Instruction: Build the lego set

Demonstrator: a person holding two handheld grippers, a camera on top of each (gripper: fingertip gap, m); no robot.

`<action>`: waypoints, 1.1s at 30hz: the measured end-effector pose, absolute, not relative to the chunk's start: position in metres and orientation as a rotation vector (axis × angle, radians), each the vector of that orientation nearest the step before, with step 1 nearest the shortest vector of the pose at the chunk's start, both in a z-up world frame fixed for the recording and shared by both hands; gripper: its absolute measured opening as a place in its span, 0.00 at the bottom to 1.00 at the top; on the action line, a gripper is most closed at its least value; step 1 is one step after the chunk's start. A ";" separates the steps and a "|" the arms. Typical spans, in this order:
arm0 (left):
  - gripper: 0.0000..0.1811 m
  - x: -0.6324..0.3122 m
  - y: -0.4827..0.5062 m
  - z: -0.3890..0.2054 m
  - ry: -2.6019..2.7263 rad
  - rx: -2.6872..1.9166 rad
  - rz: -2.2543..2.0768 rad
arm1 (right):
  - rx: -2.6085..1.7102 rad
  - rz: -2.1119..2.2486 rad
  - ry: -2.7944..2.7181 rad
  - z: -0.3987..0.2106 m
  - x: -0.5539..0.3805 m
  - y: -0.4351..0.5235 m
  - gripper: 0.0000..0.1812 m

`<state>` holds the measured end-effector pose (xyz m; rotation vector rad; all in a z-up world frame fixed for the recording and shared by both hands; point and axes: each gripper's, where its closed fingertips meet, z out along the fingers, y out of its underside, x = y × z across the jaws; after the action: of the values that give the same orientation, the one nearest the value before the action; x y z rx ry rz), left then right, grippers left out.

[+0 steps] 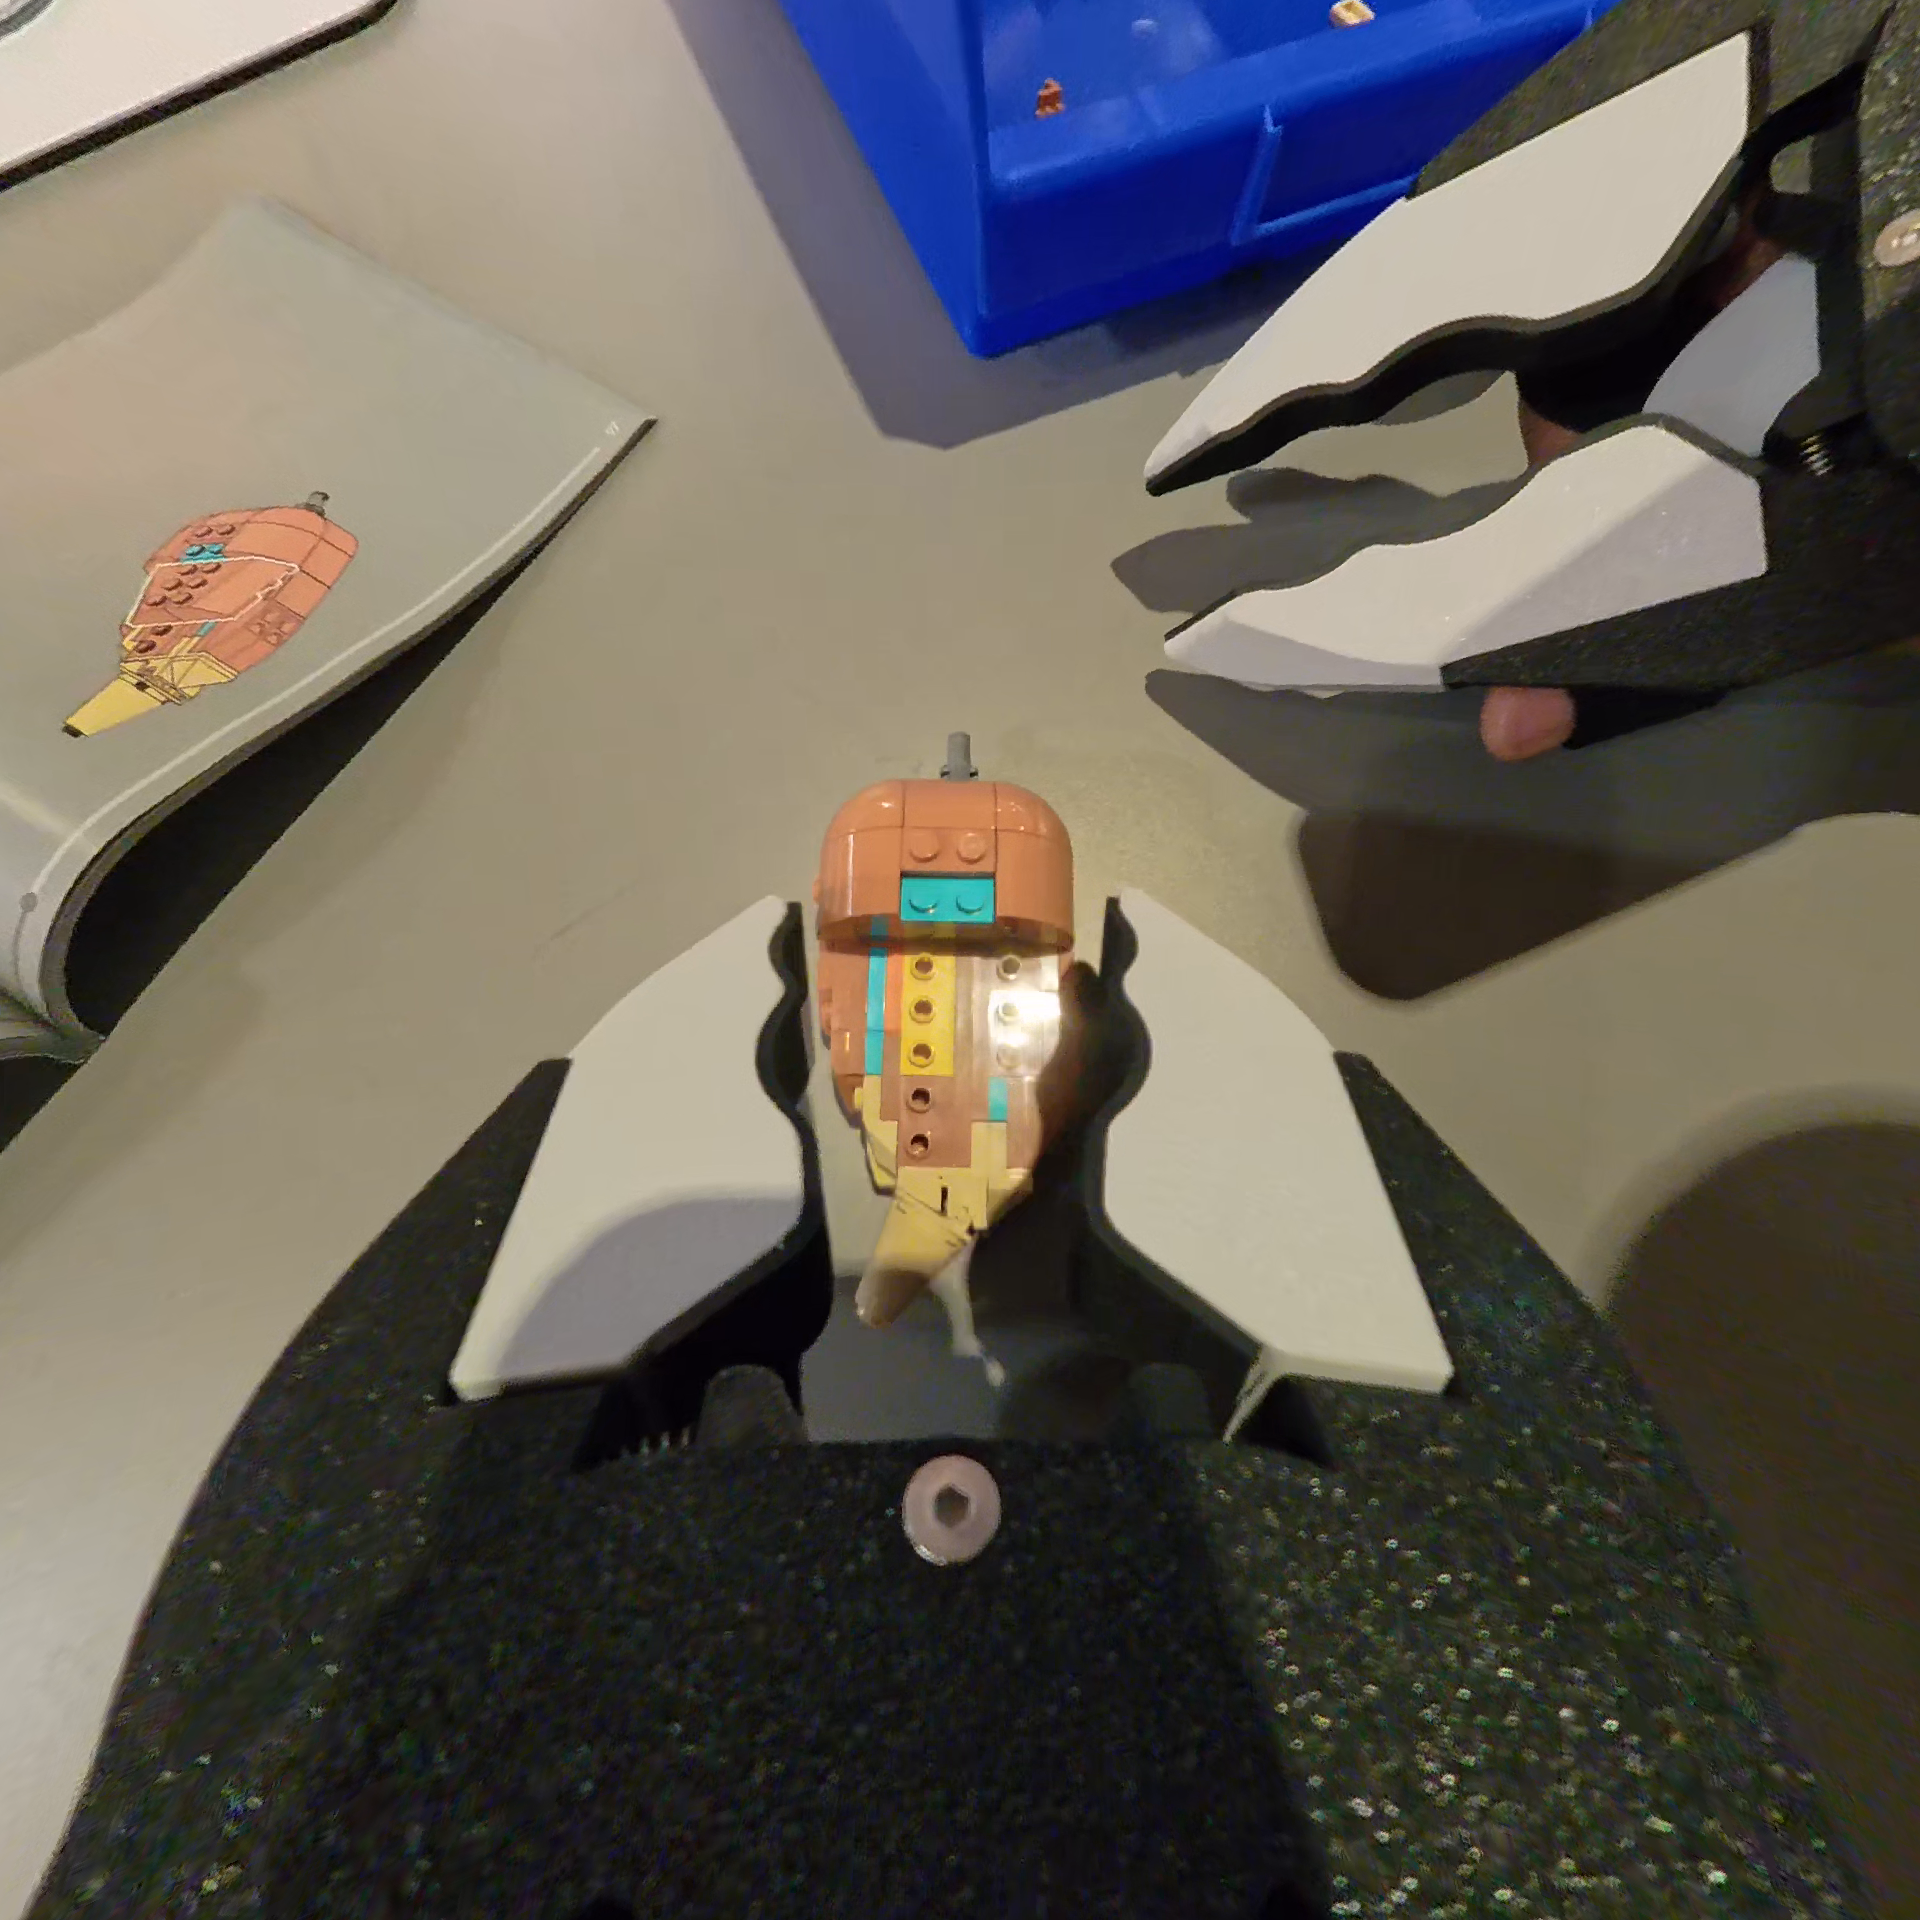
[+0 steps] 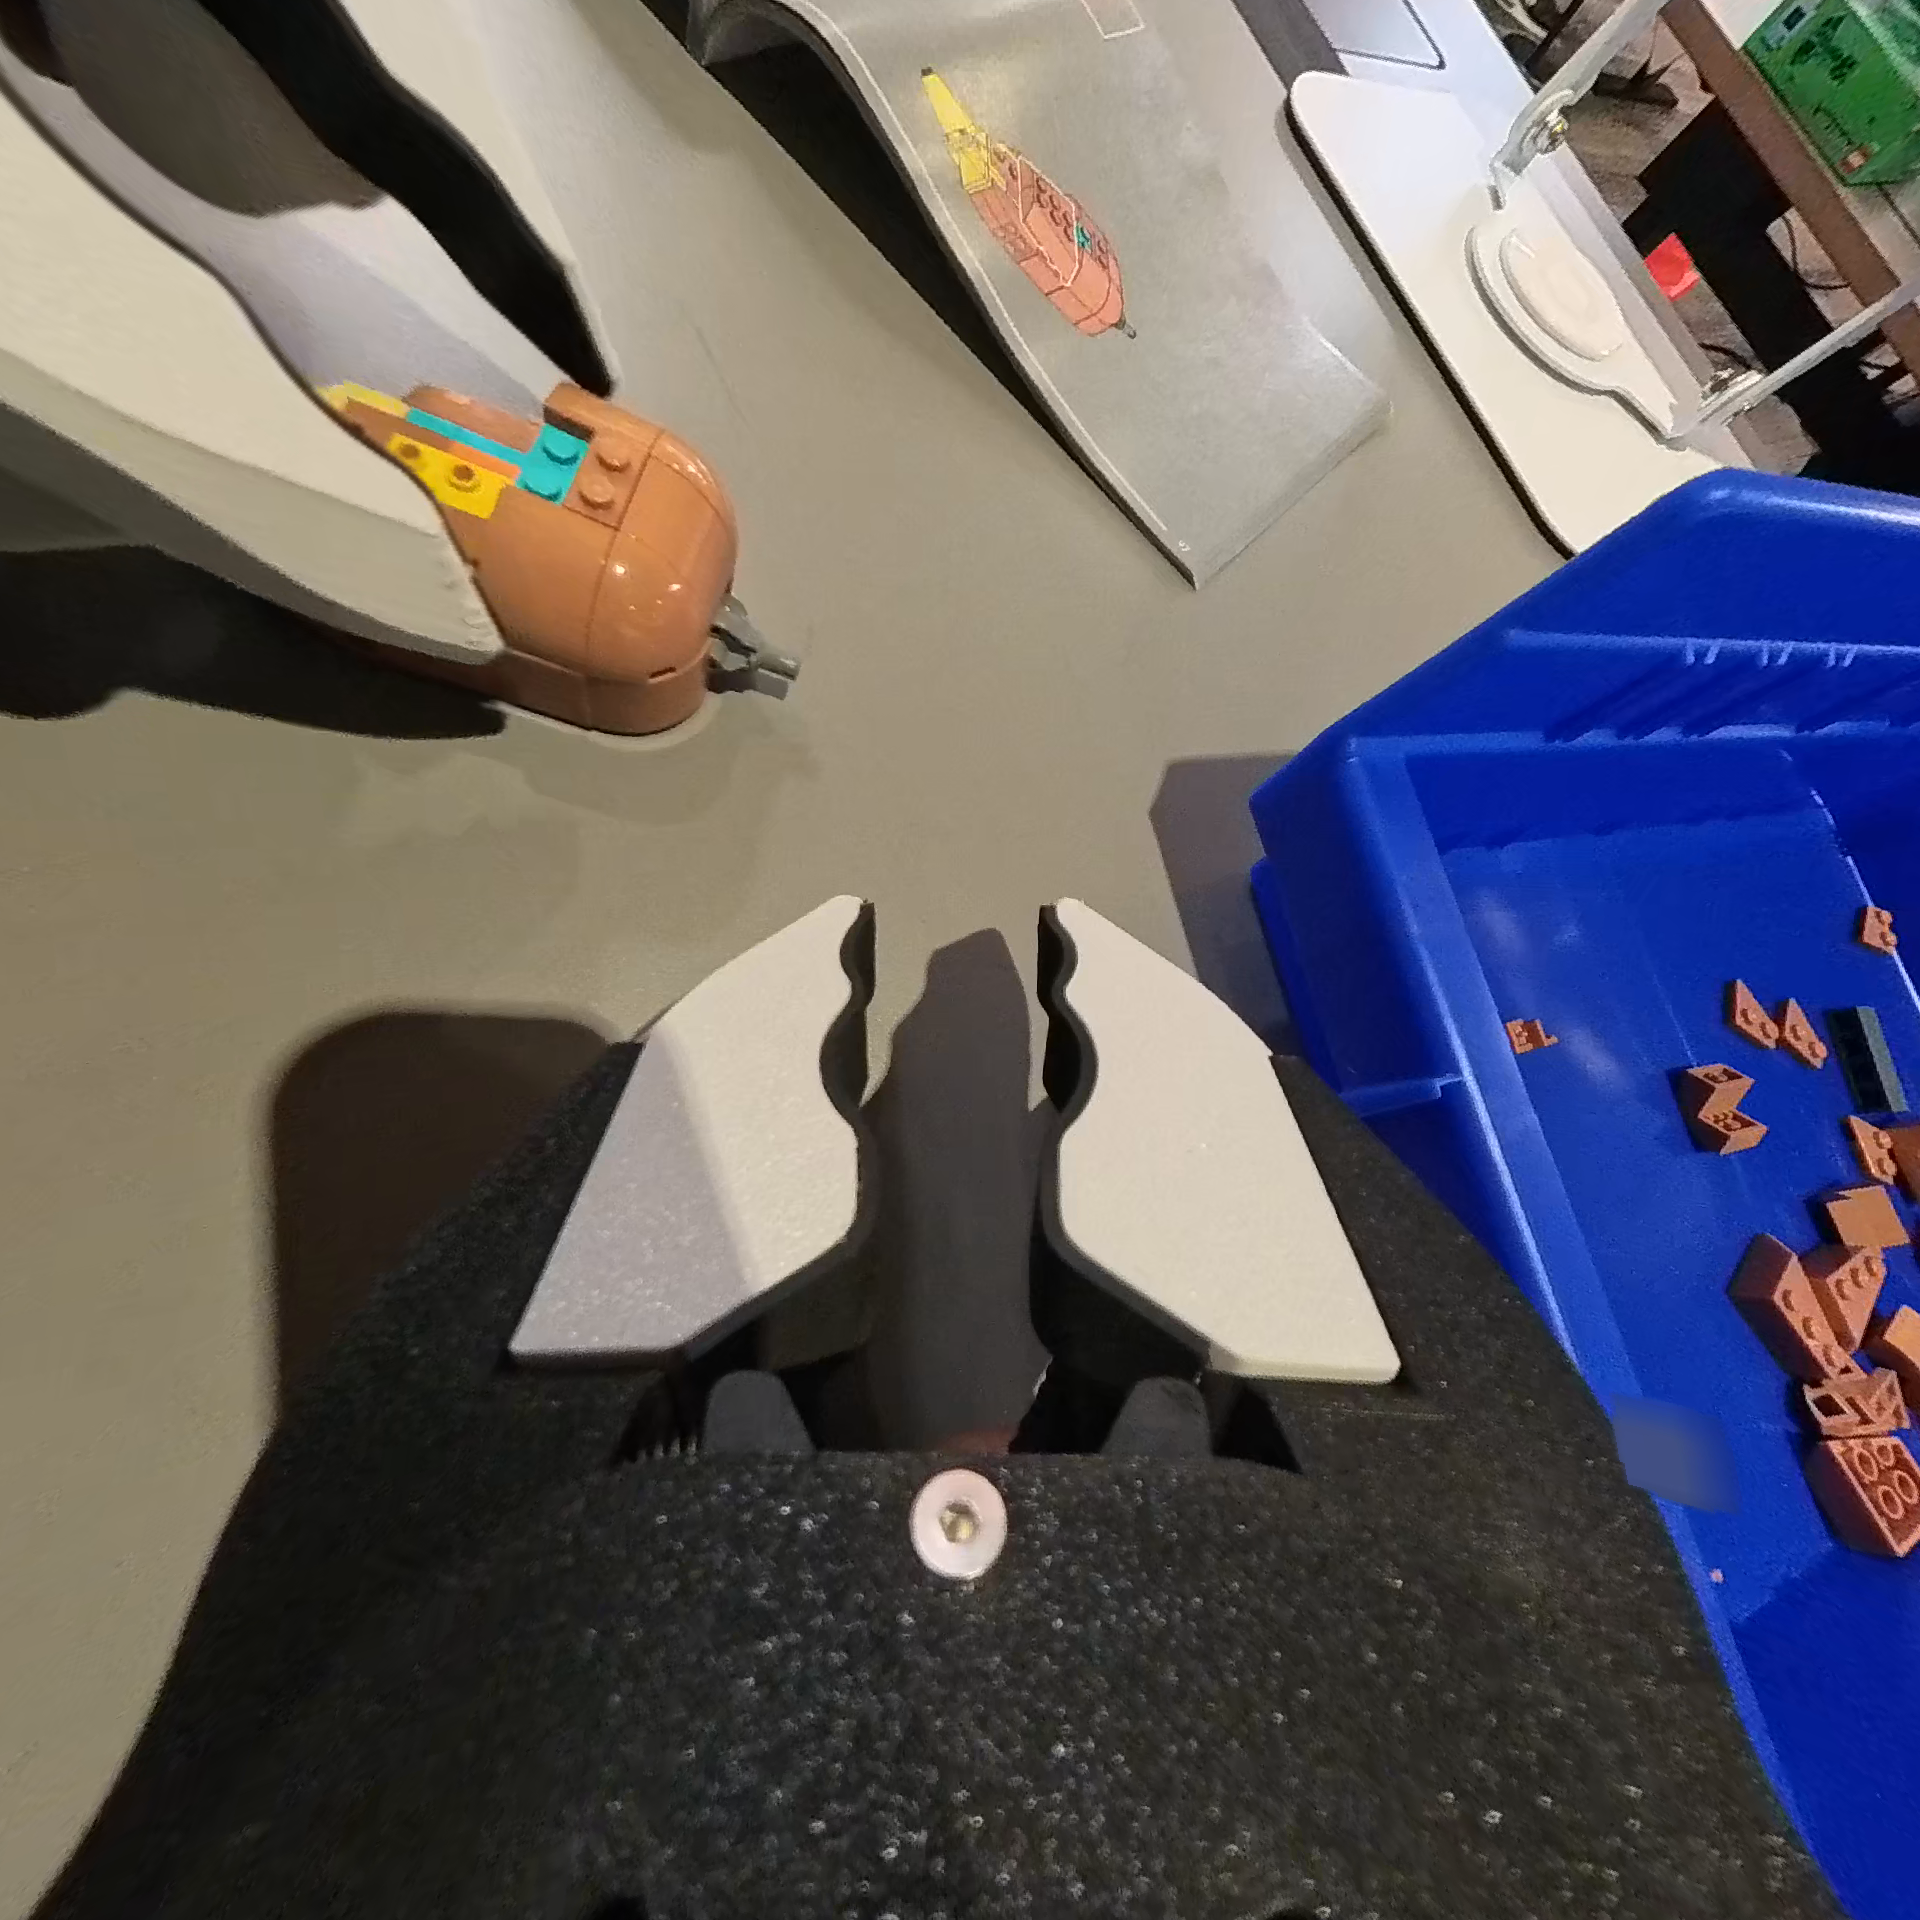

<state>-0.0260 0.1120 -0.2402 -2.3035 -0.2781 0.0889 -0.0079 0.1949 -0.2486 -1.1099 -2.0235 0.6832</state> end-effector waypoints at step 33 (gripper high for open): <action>0.30 -0.021 0.107 -0.260 -0.023 -2.315 0.125 | -1.090 0.675 -2.021 -0.247 -0.009 0.194 0.17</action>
<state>-0.0214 0.1069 -0.2599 -2.3149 -0.0230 0.1249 -0.0088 0.1941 -0.2469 -1.0901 -2.0212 0.6750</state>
